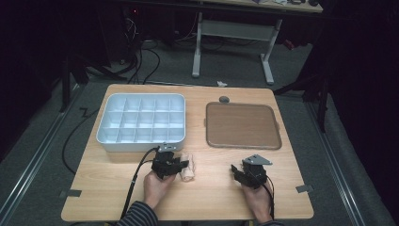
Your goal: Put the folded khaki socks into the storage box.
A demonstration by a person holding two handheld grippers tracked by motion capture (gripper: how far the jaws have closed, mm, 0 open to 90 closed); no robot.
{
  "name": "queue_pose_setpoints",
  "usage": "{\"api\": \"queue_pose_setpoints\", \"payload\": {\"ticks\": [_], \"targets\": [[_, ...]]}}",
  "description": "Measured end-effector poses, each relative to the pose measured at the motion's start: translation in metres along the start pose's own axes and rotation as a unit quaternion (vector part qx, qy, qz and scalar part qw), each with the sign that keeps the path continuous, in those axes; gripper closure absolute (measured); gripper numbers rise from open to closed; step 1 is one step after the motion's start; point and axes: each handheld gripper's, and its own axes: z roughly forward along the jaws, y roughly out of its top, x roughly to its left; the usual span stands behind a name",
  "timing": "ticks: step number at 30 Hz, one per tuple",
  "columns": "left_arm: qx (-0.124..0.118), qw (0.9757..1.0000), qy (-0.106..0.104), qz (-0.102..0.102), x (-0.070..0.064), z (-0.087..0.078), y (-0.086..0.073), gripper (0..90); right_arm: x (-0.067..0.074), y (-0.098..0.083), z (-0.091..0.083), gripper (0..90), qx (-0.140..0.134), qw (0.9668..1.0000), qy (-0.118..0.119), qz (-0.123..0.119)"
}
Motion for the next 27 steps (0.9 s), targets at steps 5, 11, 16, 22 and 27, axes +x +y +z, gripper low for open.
{"api": "queue_pose_setpoints", "payload": {"ticks": [5, 11, 16, 22, 27], "targets": [[0.011, 0.9999, 0.000, 0.013, -0.002, 0.000, 0.004, 70.5, 0.001, 0.000, 0.000, 46.6, 0.000, 1.0000, 0.003, -0.001], [0.011, 0.9998, -0.008, 0.015, -0.004, -0.004, 0.006, 71.0, 0.001, 0.000, 0.000, 46.0, 0.000, 1.0000, 0.001, 0.000], [0.012, 0.9997, -0.010, 0.018, -0.004, -0.007, 0.006, 71.1, 0.001, 0.000, 0.000, 45.8, 0.000, 1.0000, 0.001, 0.001], [0.007, 0.9997, -0.015, 0.017, -0.003, -0.012, 0.006, 71.2, 0.001, 0.000, 0.000, 45.7, 0.001, 1.0000, 0.000, 0.002], [0.003, 0.9997, -0.017, 0.015, -0.001, -0.016, 0.007, 71.3, 0.001, 0.000, -0.001, 45.5, 0.001, 1.0000, 0.000, 0.003]]}}
